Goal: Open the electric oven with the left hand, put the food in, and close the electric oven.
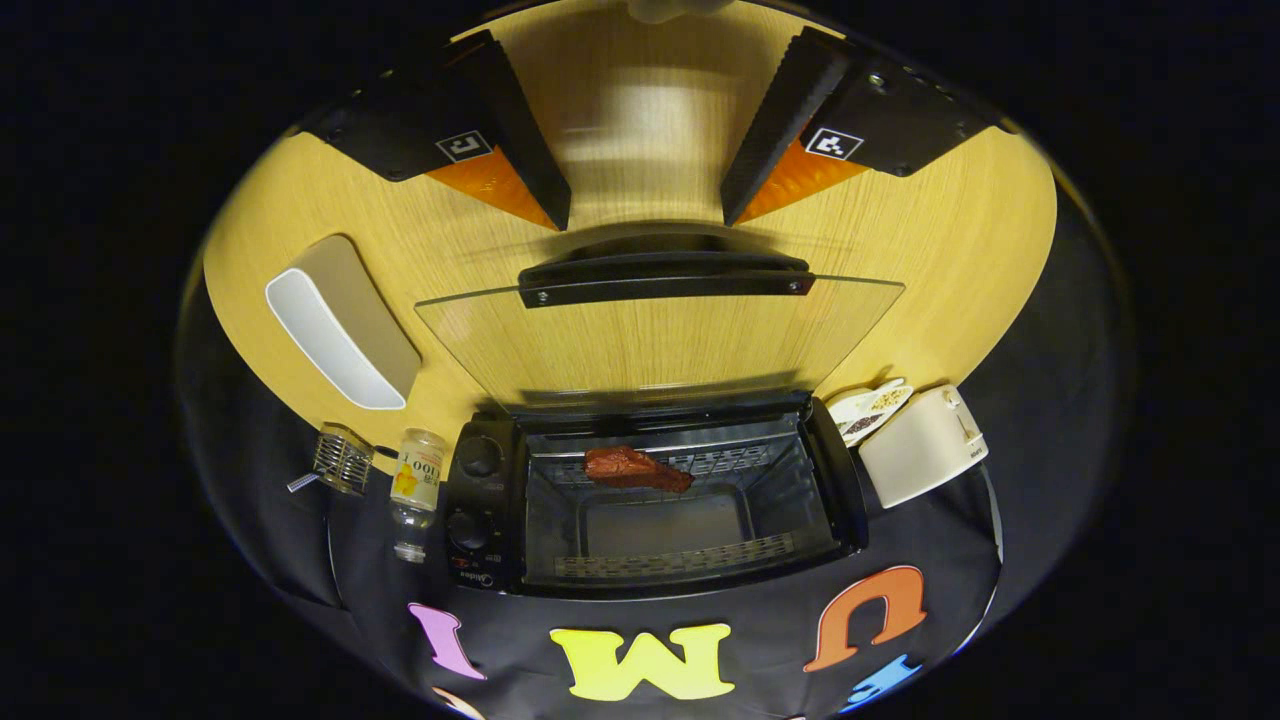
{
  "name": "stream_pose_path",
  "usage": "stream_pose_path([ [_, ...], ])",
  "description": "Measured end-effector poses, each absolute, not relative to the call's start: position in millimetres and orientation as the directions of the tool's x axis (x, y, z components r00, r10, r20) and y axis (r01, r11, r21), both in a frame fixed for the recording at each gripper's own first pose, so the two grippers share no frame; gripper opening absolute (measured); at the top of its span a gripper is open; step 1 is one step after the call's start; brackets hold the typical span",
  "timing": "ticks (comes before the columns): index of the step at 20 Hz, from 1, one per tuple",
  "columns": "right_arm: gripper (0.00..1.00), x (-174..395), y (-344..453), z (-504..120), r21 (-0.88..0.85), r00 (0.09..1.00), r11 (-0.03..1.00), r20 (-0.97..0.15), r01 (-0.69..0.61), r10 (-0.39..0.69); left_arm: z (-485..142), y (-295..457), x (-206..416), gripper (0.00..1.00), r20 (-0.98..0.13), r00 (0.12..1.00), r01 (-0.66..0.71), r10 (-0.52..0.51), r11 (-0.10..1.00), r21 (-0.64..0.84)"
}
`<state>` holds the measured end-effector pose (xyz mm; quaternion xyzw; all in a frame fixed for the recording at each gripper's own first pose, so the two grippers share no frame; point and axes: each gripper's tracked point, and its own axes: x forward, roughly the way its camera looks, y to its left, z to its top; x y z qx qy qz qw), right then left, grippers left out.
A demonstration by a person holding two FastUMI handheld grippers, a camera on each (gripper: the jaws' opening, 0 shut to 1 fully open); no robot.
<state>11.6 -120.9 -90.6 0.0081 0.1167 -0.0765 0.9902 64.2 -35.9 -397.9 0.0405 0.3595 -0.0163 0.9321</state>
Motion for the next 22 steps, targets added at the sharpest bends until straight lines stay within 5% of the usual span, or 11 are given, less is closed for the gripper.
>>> stream_pose_path([
  [22, 1.00, 9.1, -89.9, -93.6, 0.031, 0.954, 0.980, -0.236, 0.195, -0.182, -290.0, -26.4, 120.8, 0.97, -0.517, 0.853, 0.111, -0.070, 0.993, 0.048],
])
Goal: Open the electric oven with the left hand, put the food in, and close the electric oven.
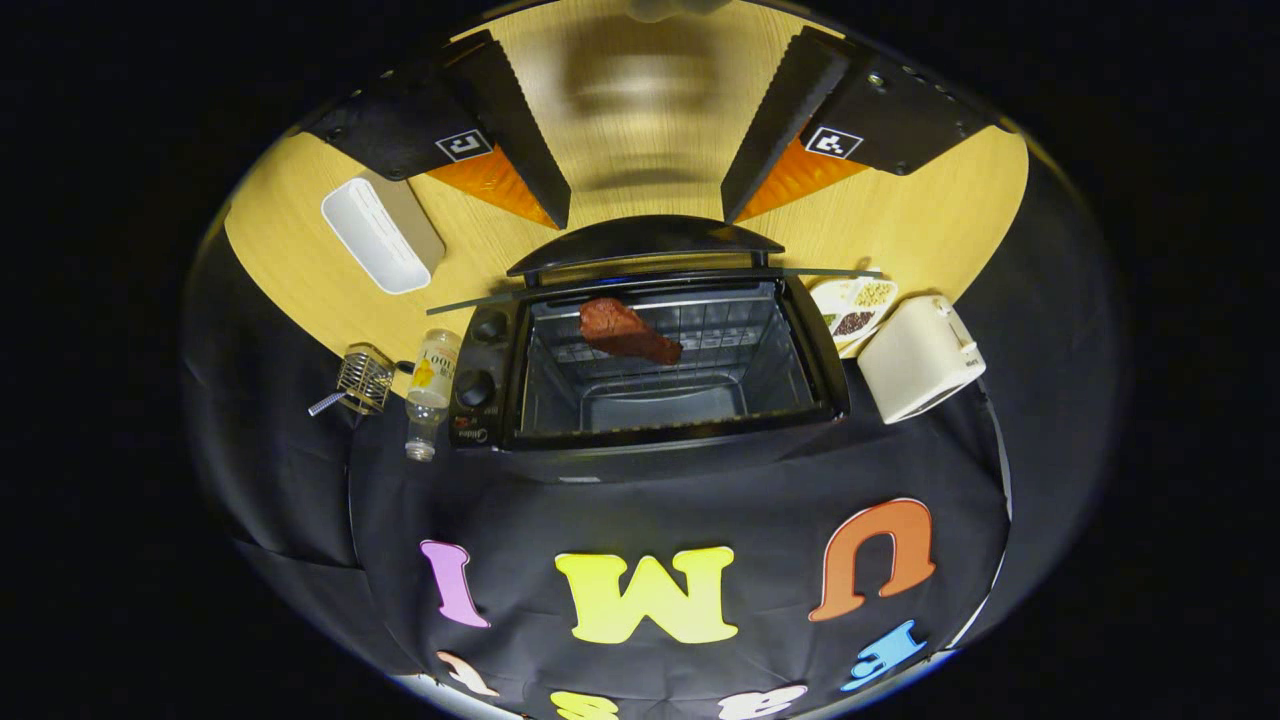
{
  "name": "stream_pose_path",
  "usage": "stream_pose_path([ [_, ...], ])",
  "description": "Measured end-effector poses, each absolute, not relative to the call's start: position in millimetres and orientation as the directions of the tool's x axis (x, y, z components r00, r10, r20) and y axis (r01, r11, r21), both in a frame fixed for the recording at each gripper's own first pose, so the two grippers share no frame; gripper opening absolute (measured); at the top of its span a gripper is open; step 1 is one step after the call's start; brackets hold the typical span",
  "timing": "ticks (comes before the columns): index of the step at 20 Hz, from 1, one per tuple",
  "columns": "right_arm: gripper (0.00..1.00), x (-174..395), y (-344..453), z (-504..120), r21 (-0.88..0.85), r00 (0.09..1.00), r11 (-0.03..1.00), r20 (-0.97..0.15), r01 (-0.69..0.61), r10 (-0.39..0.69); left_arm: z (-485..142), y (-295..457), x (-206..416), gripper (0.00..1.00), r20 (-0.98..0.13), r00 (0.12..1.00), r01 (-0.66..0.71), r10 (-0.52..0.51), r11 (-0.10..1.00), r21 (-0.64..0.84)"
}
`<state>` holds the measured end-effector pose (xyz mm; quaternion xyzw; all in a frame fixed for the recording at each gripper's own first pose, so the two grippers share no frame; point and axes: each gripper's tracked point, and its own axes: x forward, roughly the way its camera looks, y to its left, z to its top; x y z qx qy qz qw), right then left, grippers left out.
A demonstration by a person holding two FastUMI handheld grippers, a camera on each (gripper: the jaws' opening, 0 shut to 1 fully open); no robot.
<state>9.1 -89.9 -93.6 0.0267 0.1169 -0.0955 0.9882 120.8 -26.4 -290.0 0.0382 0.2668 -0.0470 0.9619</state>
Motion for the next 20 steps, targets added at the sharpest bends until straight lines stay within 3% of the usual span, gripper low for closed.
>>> stream_pose_path([
  [13, 1.00, 12.6, -101.3, -98.0, 0.091, 0.948, 0.969, -0.243, 0.231, -0.203, -231.3, -26.5, 191.8, 0.97, -0.408, 0.911, 0.102, -0.065, 0.992, 0.068],
  [14, 0.96, 12.4, -102.1, -98.2, 0.091, 0.948, 0.968, -0.244, 0.232, -0.205, -229.6, -26.4, 197.7, 0.97, -0.401, 0.914, 0.101, -0.065, 0.992, 0.070],
  [20, 1.00, 6.9, -106.9, -95.0, 0.083, 0.947, 0.968, -0.244, 0.235, -0.209, -239.9, -17.8, 209.6, 0.97, -0.428, 0.903, 0.066, -0.032, 0.996, 0.065],
])
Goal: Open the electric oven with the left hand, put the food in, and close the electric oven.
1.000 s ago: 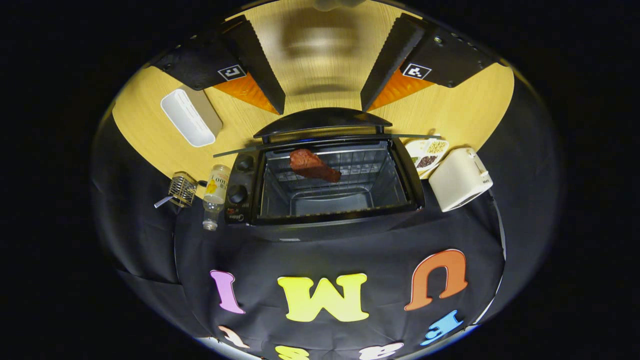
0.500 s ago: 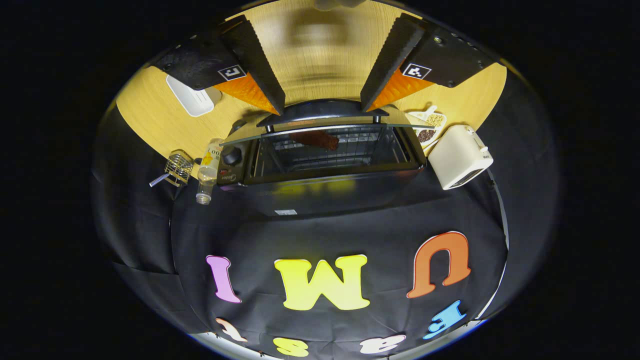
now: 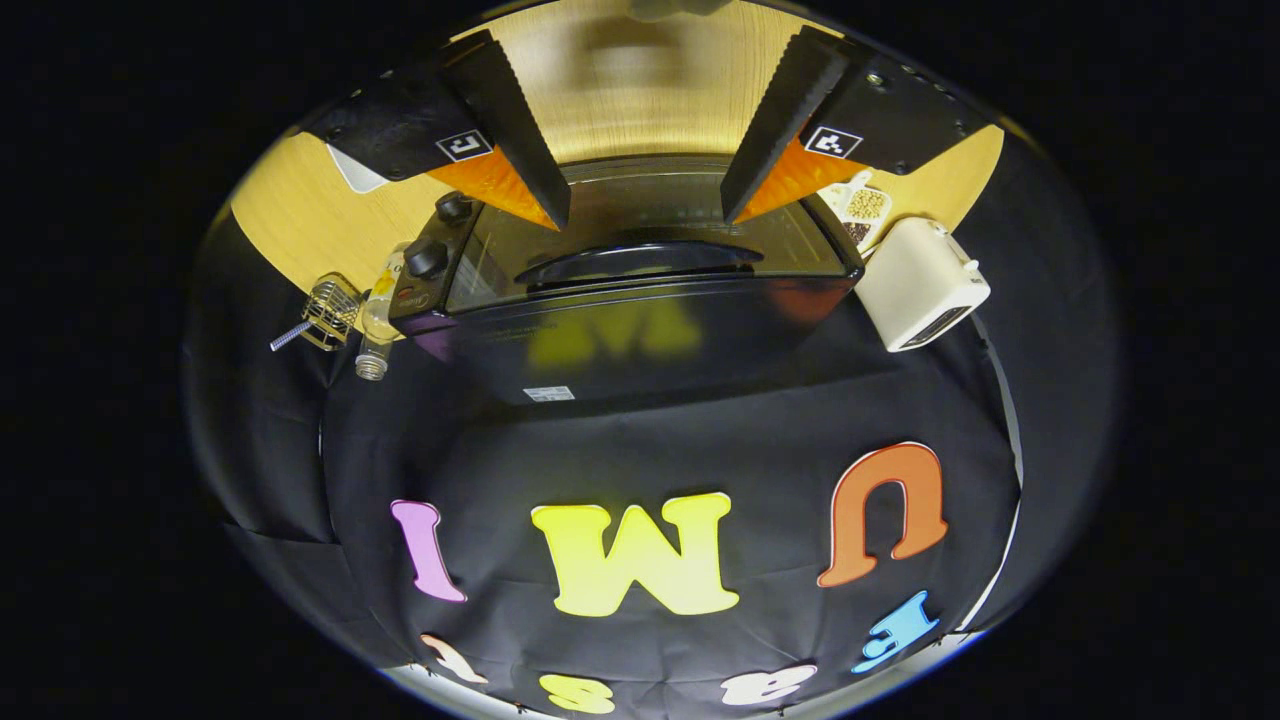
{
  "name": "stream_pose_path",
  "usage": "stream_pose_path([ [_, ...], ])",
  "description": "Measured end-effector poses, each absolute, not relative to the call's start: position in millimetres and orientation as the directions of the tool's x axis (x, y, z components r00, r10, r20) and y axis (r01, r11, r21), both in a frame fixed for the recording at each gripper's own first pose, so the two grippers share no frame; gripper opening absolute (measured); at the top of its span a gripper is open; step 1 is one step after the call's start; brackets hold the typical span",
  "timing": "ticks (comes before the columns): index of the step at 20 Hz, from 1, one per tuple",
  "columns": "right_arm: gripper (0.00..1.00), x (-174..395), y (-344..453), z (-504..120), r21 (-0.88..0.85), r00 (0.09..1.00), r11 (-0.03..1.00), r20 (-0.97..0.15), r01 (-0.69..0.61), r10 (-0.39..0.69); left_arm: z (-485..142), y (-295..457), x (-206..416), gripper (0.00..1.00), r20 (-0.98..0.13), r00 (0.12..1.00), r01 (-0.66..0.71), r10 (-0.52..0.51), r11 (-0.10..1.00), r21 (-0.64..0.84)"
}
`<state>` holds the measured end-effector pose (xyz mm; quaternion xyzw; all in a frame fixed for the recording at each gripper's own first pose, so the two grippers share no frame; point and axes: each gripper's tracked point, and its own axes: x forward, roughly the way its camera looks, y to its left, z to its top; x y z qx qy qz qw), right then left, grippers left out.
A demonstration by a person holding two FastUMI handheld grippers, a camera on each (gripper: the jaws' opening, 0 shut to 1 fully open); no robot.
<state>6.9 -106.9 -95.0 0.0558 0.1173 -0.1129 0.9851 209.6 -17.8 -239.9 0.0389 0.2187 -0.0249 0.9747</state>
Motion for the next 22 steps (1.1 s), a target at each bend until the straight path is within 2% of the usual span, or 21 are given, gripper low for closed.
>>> stream_pose_path([
  [4, 1.00, 3.6, -108.3, -91.1, 0.087, 0.949, 0.969, -0.238, 0.231, -0.205, -221.9, -22.0, 198.3, 0.97, -0.396, 0.918, 0.064, -0.030, 0.995, 0.072],
  [7, 1.00, 4.3, -105.4, -81.6, 0.082, 0.960, 0.975, -0.209, 0.208, -0.188, -179.9, -30.6, 178.1, 0.97, -0.315, 0.948, 0.075, -0.049, 0.995, 0.071],
  [11, 1.00, 9.2, -97.2, -75.5, 0.089, 0.975, 0.986, -0.186, 0.138, -0.120, -133.9, -34.3, 135.6, 0.96, -0.240, 0.970, 0.066, -0.039, 0.992, 0.106],
  [12, 0.96, 9.5, -95.4, -73.5, 0.093, 0.979, 0.989, -0.180, 0.117, -0.099, -124.4, -37.4, 123.6, 0.97, -0.231, 0.972, 0.067, -0.040, 0.992, 0.110],
  [13, 1.00, 8.8, -93.8, -70.1, 0.096, 0.982, 0.991, -0.170, 0.094, -0.077, -112.0, -38.7, 109.5, 0.97, -0.219, 0.975, 0.062, -0.036, 0.991, 0.117],
  [15, 0.96, 7.9, -94.3, -67.7, 0.086, 0.986, 0.995, -0.161, 0.049, -0.035, -91.5, -38.1, 86.0, 0.96, -0.191, 0.982, 0.035, -0.012, 0.993, 0.115],
  [16, 1.00, 6.9, -96.5, -66.6, 0.076, 0.988, 0.997, -0.154, 0.032, -0.020, -80.7, -39.5, 74.8, 0.96, -0.173, 0.985, 0.022, -0.006, 0.995, 0.094],
  [18, 1.00, 4.8, -100.5, -60.2, 0.073, 0.992, 0.997, -0.126, 0.005, 0.005, -62.2, -35.0, 47.1, 0.96, -0.155, 0.987, -0.031, 0.042, 0.997, 0.074],
  [19, 0.96, 4.1, -99.8, -60.8, 0.074, 0.993, 0.997, -0.119, -0.016, 0.025, -55.3, -30.8, 33.6, 0.96, -0.155, 0.986, -0.058, 0.069, 0.996, 0.075],
  [21, 1.00, 3.3, -100.5, -62.0, 0.064, 0.993, 0.997, -0.105, -0.051, 0.058, -39.1, -28.6, 8.4, 0.96, -0.130, 0.986, -0.090, 0.101, 0.992, 0.085],
  [22, 0.96, 2.6, -99.4, -61.5, 0.066, 0.992, 0.995, -0.095, -0.075, 0.081, -33.1, -25.2, -3.7, 0.96, -0.125, 0.985, -0.112, 0.123, 0.989, 0.095],
])
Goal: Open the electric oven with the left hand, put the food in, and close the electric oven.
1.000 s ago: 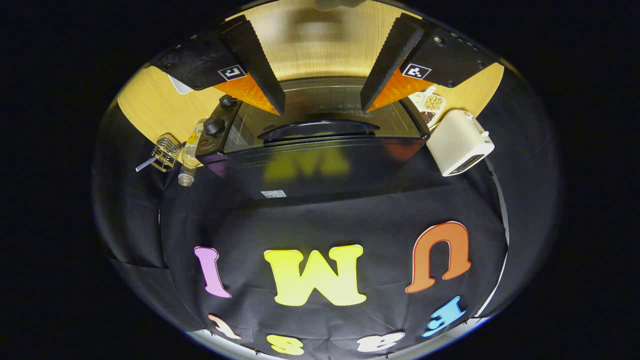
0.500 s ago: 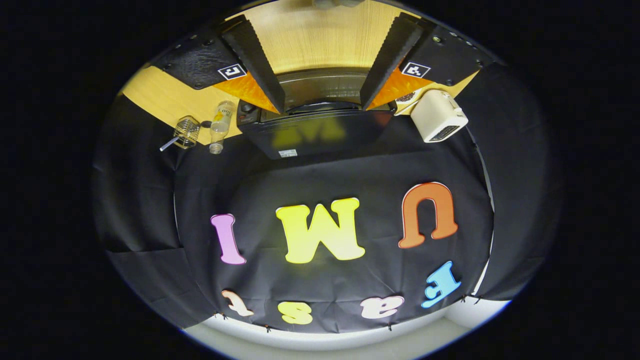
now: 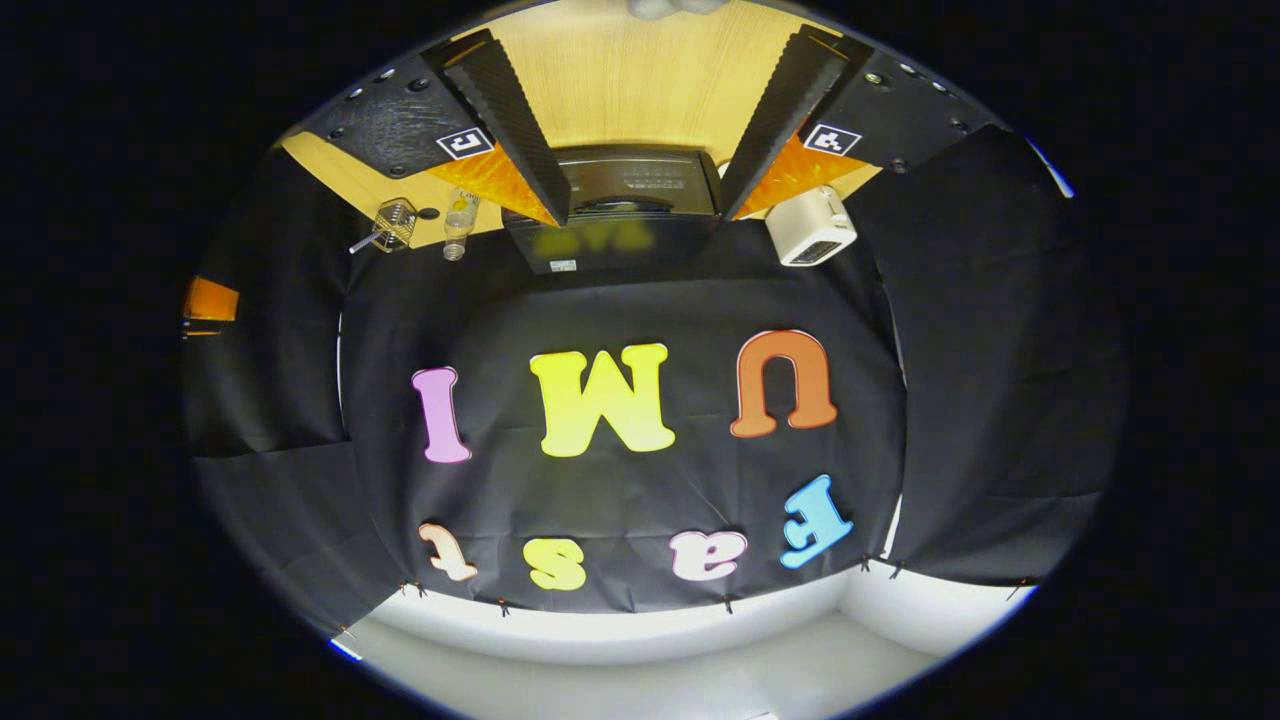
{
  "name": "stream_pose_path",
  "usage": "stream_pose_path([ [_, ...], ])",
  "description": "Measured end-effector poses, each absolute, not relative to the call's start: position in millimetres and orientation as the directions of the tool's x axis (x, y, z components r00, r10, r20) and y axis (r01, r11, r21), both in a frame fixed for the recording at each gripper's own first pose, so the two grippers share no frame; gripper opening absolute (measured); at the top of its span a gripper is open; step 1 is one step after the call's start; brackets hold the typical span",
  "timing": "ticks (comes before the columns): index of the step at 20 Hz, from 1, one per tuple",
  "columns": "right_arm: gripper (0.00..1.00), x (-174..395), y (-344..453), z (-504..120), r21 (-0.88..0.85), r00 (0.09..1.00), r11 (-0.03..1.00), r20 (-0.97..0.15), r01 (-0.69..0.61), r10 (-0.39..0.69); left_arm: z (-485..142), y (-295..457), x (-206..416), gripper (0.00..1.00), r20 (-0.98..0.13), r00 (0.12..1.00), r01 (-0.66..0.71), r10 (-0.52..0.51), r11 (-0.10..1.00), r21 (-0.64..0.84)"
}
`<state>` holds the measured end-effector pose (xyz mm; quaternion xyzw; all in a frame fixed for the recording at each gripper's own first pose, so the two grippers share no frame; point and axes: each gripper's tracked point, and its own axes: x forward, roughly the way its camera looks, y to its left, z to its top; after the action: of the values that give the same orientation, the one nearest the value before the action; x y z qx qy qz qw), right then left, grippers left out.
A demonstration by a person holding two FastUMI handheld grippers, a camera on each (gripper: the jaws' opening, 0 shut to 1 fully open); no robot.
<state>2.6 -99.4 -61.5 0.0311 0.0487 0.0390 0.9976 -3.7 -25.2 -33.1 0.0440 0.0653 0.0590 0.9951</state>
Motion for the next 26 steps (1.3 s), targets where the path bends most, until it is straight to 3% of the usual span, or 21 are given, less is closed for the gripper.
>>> stream_pose_path([
  [6, 1.00, -2.1, -87.0, -54.7, 0.084, 0.990, 0.990, -0.077, -0.114, 0.121, -5.6, -23.1, -49.0, 0.96, -0.075, 0.982, -0.164, 0.173, 0.981, 0.107],
  [9, 0.96, -9.1, -81.4, -41.4, 0.041, 0.997, 0.997, -0.052, -0.061, 0.063, -6.3, -17.5, -54.3, 0.96, -0.080, 0.987, -0.133, 0.142, 0.985, 0.107],
  [10, 0.96, -13.8, -77.7, -32.8, 0.036, 0.999, 0.999, -0.027, -0.038, 0.039, -6.7, -14.6, -55.7, 1.00, -0.080, 0.989, -0.120, 0.127, 0.988, 0.095],
  [11, 1.00, -16.6, -72.1, -26.9, 0.040, 1.000, 0.999, -0.007, -0.025, 0.025, -4.1, -15.2, -54.2, 0.96, -0.067, 0.992, -0.098, 0.104, 0.992, 0.086],
  [12, 0.96, -17.9, -63.9, -29.6, 0.041, 1.000, 0.999, -0.007, -0.023, 0.023, -2.2, -8.5, -54.8, 0.96, -0.059, 0.994, -0.091, 0.096, 0.992, 0.088],
  [13, 1.00, -19.0, -58.4, -31.4, 0.038, 1.000, 0.999, -0.011, -0.018, 0.019, 0.3, -2.6, -55.5, 0.96, -0.053, 0.995, -0.085, 0.090, 0.992, 0.091],
  [15, 0.96, -21.7, -55.4, -23.0, 0.046, 1.000, 0.999, 0.004, 0.004, -0.004, 8.3, 3.2, -53.7, 0.96, -0.030, 0.997, -0.063, 0.066, 0.994, 0.086],
  [17, 1.00, -23.3, -51.8, -19.8, 0.063, 1.000, 0.998, 0.011, 0.021, -0.022, 12.0, 8.3, -50.6, 0.96, -0.021, 0.999, -0.047, 0.049, 0.995, 0.083],
  [20, 1.00, -23.2, -49.7, -22.3, 0.052, 0.999, 0.998, 0.000, 0.047, -0.047, 16.7, 13.0, -46.0, 0.96, -0.008, 1.000, -0.026, 0.026, 0.997, 0.075],
  [21, 0.96, -23.3, -48.9, -22.7, 0.046, 0.999, 0.998, -0.005, 0.053, -0.052, 15.6, 13.6, -44.6, 0.96, -0.011, 1.000, -0.020, 0.021, 0.997, 0.077],
  [22, 1.00, -23.4, -47.6, -23.8, 0.043, 0.998, 0.997, -0.010, 0.057, -0.056, 13.9, 13.9, -42.9, 0.96, -0.016, 1.000, -0.011, 0.013, 0.997, 0.078],
  [23, 0.96, -23.8, -45.2, -24.5, 0.041, 0.998, 0.997, -0.015, 0.058, -0.058, 11.9, 13.1, -41.6, 0.96, -0.022, 1.000, -0.004, 0.006, 0.997, 0.075],
  [25, 1.00, -21.9, -43.1, -26.2, 0.041, 0.998, 0.997, -0.024, 0.065, -0.064, 10.3, 13.0, -38.7, 0.96, -0.031, 0.999, 0.010, -0.008, 0.997, 0.071],
  [26, 0.96, -21.2, -41.0, -27.7, 0.041, 0.997, 0.997, -0.029, 0.067, -0.066, 7.7, 15.5, -36.7, 0.96, -0.037, 0.999, 0.013, -0.011, 0.997, 0.070],
])
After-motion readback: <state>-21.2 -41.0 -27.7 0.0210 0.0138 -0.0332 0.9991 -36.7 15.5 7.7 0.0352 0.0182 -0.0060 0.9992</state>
